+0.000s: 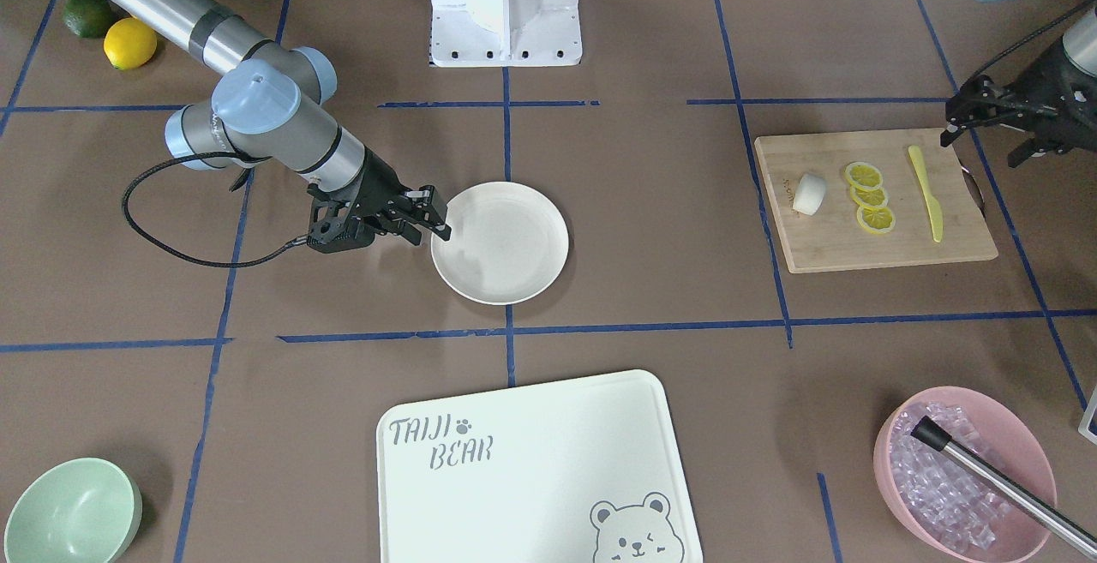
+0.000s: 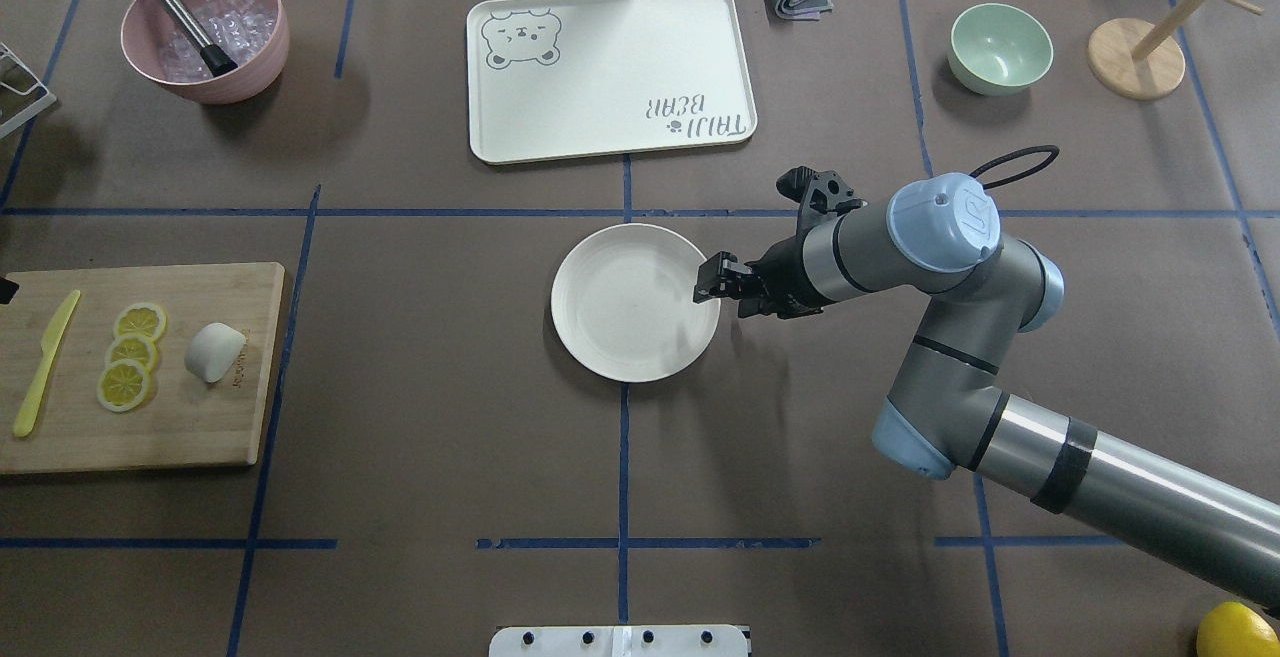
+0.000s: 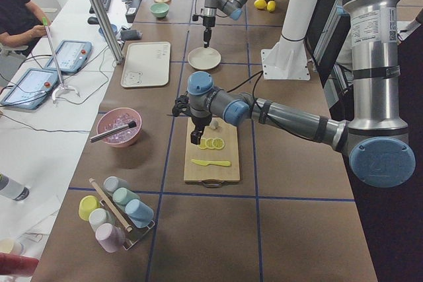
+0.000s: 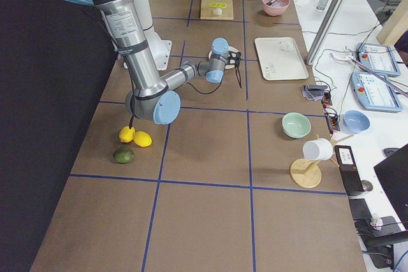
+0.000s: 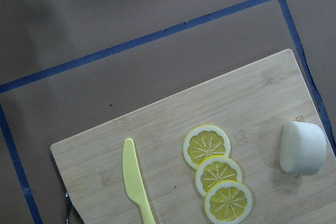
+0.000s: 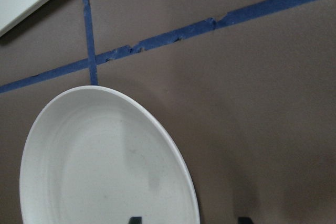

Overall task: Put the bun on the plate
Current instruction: 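Release the plate and withdraw the right arm while the left arm reaches the bun, then grasp the white bun on the cutting board with the left gripper and lift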

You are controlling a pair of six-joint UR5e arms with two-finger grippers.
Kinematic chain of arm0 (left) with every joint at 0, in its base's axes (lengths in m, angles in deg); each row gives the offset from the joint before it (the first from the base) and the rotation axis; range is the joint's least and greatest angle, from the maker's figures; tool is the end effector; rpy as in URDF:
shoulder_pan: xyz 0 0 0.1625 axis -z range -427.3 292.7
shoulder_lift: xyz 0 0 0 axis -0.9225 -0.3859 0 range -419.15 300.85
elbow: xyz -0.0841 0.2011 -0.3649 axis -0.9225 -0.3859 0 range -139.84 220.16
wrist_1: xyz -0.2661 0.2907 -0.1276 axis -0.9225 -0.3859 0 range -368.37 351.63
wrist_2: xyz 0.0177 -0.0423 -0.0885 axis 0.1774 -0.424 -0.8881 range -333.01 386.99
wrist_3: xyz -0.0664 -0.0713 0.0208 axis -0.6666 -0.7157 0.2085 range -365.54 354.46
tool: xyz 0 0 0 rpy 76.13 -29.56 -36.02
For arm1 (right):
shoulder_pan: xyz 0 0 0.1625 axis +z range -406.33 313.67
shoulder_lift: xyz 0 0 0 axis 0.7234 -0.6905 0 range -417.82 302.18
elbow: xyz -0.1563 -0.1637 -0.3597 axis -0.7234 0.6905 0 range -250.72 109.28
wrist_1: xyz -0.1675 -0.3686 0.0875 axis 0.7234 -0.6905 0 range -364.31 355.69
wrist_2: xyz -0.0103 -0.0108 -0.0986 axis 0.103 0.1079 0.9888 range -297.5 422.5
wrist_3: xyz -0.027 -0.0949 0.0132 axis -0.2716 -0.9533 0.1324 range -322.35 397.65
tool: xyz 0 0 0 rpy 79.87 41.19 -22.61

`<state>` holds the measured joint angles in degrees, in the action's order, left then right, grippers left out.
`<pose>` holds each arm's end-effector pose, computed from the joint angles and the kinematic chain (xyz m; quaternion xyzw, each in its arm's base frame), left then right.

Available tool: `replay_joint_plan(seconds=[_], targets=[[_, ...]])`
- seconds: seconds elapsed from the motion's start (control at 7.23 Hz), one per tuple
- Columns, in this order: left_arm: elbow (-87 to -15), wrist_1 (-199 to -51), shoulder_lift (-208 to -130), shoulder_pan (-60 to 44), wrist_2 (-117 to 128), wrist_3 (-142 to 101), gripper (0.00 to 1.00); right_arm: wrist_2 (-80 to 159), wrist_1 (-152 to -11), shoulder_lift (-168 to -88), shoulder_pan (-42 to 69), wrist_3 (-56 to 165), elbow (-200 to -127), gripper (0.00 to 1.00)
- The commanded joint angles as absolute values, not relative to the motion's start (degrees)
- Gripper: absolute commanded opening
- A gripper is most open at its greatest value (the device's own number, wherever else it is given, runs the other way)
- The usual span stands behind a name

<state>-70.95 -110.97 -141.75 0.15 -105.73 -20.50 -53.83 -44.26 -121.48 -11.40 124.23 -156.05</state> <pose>0.1112 -0.4390 0.5125 0.0866 0.4039 0.1427 0.8994 -0.4974 -0.4562 0.3318 0.0131 -0.5994 0.0858 0.7957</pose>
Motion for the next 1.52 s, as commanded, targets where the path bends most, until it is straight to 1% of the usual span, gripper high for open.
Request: replay_joint_plan(seconds=[0.0,0.14,0.42,0.55,0.83,0.97,1.38], targets=[[-71.3,-111.1,-144.0,-3.6,-105.3,-29.3,1.0,-58.8,-47.5,-124.3,-6.0,124.1,-162.7,1.0],[-71.9,-111.1,-145.8,-6.3,-104.0,-32.9,1.0,-62.4,-47.8,-125.6,-2.2,123.7,-164.2,1.0],[-75.2,-111.3,-147.0,-15.5,-95.2,-38.0,1.0,-65.3,-48.1,-136.6,3.1,114.4,-168.9,1.0],[-75.2,-114.2,-147.0,-19.6,-92.7,-41.2,0.99,-67.0,-52.3,-140.2,6.1,107.3,-171.2,1.0],[-73.8,-115.8,-148.3,-24.2,-88.2,-43.6,0.99,-67.2,-68.1,-145.5,10.2,91.1,-179.9,1.0],[-72.1,-116.0,-149.1,-24.4,-87.6,-43.4,0.99,-67.2,-73.2,-146.8,12.0,84.6,-182.2,1.0],[-65.8,-124.2,-149.1,-24.4,-87.5,-43.3,0.99,-67.0,-73.5,-147.6,11.9,83.4,-182.2,1.0]])
